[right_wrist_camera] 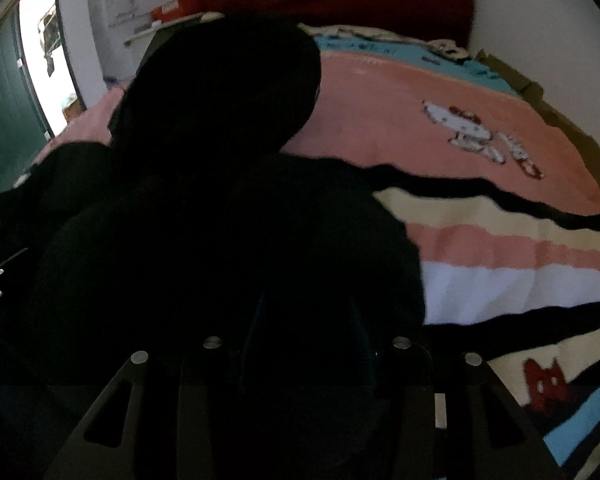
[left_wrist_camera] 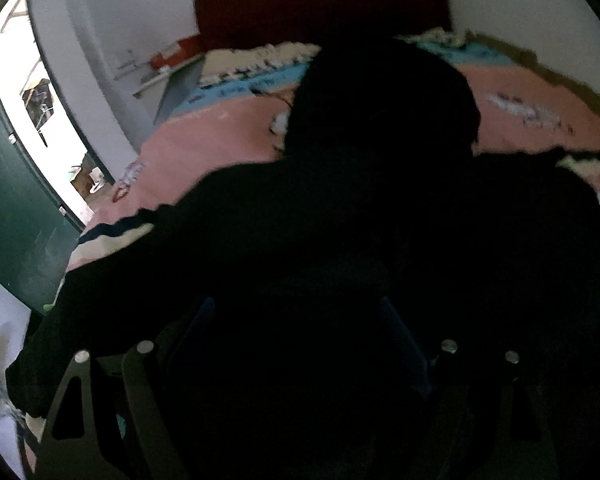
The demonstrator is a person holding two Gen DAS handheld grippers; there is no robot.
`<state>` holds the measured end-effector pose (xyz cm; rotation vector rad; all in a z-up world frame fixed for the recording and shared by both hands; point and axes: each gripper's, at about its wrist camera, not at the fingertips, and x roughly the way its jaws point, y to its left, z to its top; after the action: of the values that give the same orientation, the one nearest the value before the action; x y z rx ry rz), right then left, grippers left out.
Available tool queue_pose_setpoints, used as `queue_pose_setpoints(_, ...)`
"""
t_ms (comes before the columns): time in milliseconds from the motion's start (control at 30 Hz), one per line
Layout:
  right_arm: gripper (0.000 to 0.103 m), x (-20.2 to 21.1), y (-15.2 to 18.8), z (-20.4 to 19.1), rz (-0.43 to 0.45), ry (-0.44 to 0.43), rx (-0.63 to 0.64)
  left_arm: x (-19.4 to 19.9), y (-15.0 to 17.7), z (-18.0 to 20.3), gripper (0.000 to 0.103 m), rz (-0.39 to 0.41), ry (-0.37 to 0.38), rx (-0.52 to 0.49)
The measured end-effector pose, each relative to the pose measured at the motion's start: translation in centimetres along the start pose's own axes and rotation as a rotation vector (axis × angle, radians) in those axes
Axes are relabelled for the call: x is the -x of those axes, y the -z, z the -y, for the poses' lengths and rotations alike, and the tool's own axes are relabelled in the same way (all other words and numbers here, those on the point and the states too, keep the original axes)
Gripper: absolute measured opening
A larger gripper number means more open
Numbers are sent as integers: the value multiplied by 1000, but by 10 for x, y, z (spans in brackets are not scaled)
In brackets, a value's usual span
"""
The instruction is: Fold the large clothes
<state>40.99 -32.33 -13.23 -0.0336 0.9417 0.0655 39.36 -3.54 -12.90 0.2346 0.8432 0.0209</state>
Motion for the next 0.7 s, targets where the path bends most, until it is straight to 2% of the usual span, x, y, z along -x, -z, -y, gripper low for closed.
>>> queue_pose_setpoints(100,50,14,5,-4,25,-16,8,-6,10,-1,84,-32,-6,-8)
queue_pose_setpoints(200,53,6,18,-11,-17,-11,41,-10,20,-1,84,-56,29,2)
queue_pose_setpoints(400,53,26,23,-10,-30,-6,5,35,24,-19,84,7,70,41)
queue_pose_setpoints(567,55,72,36,-20,-6,-19,-2,80,44,-46,84,11,89,76)
queue_pose_setpoints(700,58,113,55,-32,15,-38,-15,110,71,-77,84,5,122,140)
